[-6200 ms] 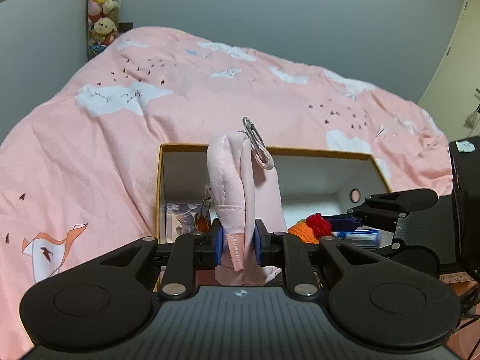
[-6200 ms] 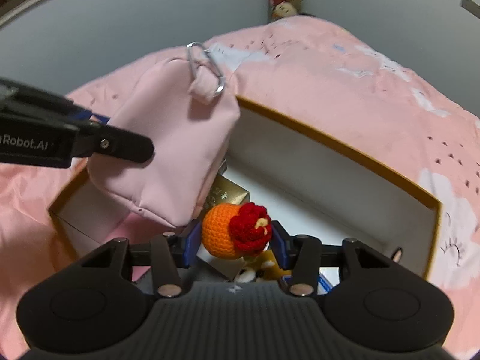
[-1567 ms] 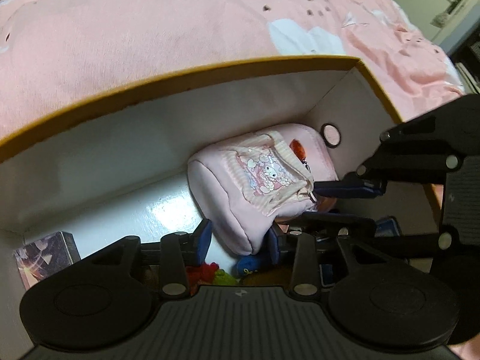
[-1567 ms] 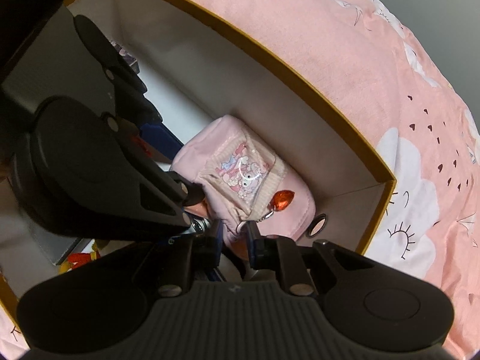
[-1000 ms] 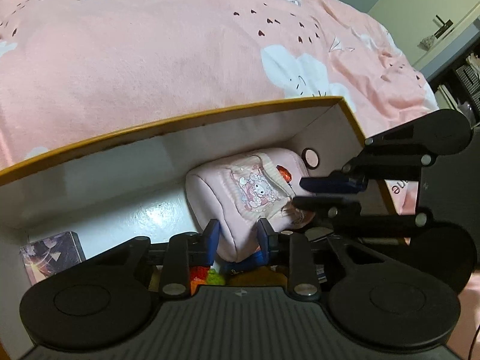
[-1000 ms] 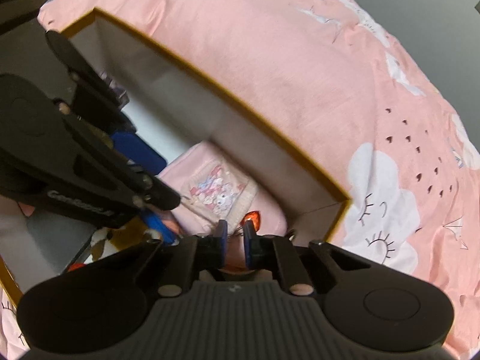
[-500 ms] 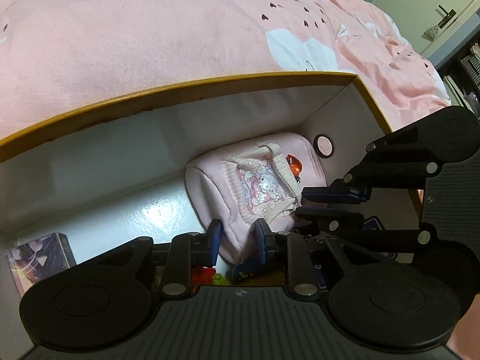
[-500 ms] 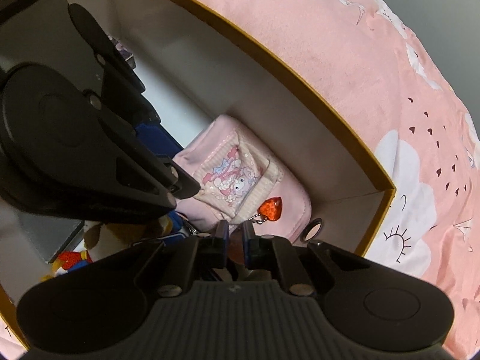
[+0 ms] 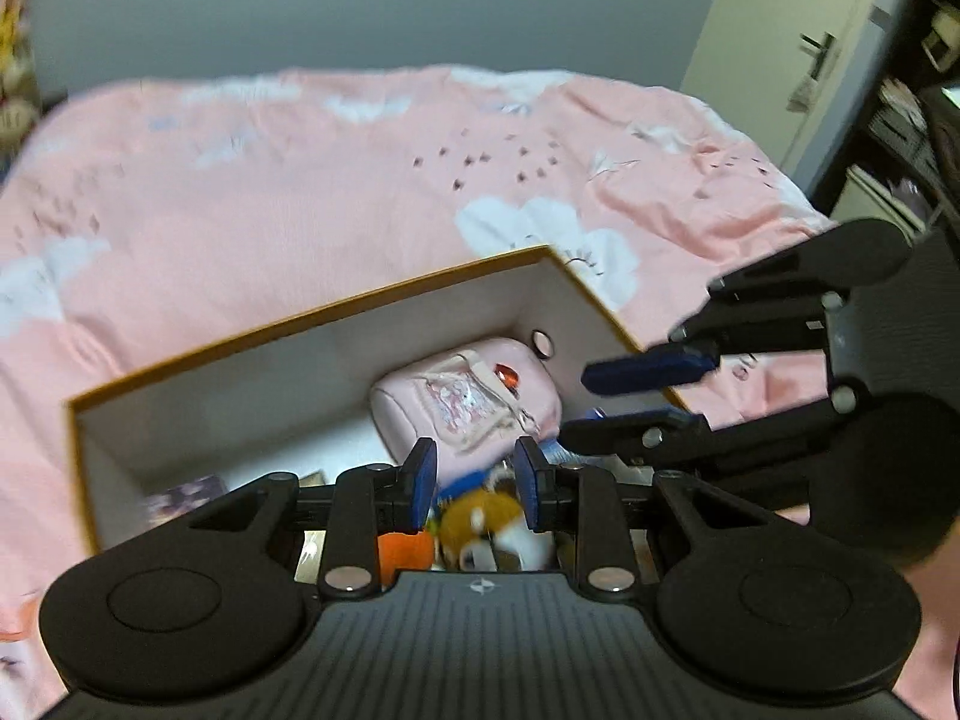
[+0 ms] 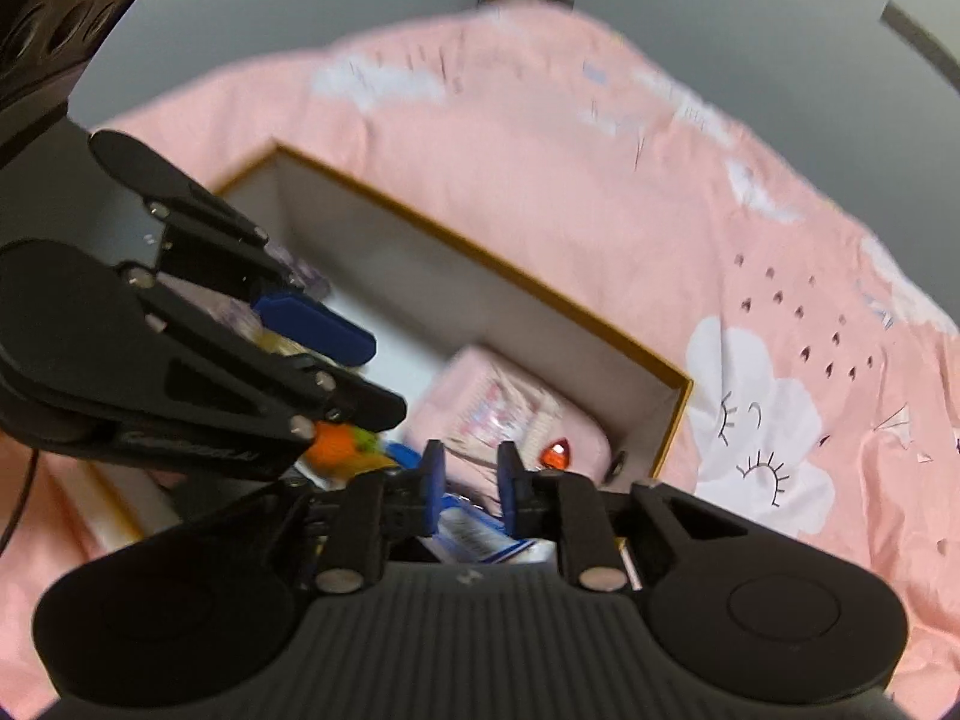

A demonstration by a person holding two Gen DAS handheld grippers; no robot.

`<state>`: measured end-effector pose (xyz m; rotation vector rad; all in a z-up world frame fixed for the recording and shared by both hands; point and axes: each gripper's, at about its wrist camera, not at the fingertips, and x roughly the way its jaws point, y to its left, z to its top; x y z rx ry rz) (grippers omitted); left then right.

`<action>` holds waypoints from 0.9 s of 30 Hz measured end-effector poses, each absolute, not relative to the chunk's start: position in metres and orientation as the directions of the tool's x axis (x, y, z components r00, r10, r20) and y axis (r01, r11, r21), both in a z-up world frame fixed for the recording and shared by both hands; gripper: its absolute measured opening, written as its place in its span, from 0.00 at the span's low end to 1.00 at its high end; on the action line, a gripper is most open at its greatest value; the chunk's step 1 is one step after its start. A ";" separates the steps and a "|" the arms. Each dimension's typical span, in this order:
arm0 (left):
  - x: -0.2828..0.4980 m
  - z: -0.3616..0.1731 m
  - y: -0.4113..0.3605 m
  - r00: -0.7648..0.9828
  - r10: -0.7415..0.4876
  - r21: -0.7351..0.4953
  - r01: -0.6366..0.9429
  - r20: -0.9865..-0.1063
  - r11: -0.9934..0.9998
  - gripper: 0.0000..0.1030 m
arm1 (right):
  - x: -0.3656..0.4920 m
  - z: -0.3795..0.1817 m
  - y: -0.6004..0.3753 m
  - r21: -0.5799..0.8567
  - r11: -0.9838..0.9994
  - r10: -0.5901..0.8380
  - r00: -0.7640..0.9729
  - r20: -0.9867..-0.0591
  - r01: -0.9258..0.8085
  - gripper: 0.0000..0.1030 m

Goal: Organize objects
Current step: 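Withdraw both tools and move them beside the orange box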

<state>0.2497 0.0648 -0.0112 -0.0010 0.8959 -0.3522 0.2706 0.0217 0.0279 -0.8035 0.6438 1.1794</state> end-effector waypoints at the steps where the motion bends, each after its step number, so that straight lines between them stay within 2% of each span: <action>1: 0.234 -0.004 0.063 0.589 -0.288 -0.118 0.310 -0.755 0.943 0.30 | 0.262 0.033 0.012 -0.198 0.177 0.573 0.265 -0.776 -0.964 0.24; 3: 0.209 0.005 0.058 0.615 -0.264 -0.073 0.318 -0.743 0.945 0.30 | 0.247 0.039 -0.002 -0.182 0.197 0.616 0.266 -0.742 -0.963 0.26; 4: 0.196 0.008 0.055 0.625 -0.249 -0.049 0.320 -0.740 0.946 0.30 | 0.241 0.042 -0.012 -0.171 0.210 0.635 0.268 -0.725 -0.962 0.32; 6: 0.171 0.009 0.050 0.647 -0.204 0.012 0.313 -0.735 0.950 0.30 | 0.225 0.046 -0.036 -0.156 0.245 0.668 0.283 -0.688 -0.957 0.38; 10: 0.128 -0.002 0.036 0.671 -0.141 0.074 0.282 -0.728 0.957 0.31 | 0.202 0.036 -0.076 -0.130 0.315 0.692 0.321 -0.647 -0.940 0.42; 16: 0.086 -0.051 0.005 0.655 0.010 0.195 0.210 -0.755 0.958 0.32 | 0.203 -0.025 -0.106 0.009 0.482 0.633 0.342 -0.694 -0.876 0.42; 20: 0.072 -0.088 -0.017 0.651 0.122 0.331 0.208 -0.749 0.920 0.32 | 0.204 -0.061 -0.114 0.004 0.533 0.602 0.376 -0.704 -0.846 0.43; 23: 0.065 -0.105 -0.025 0.651 0.166 0.393 0.221 -0.741 0.892 0.32 | 0.208 -0.081 -0.115 -0.037 0.547 0.573 0.407 -0.711 -0.836 0.48; 27: 0.065 -0.123 -0.033 0.634 0.237 0.484 0.248 -0.736 0.839 0.33 | 0.220 -0.089 -0.119 0.022 0.572 0.573 0.381 -0.725 -0.820 0.49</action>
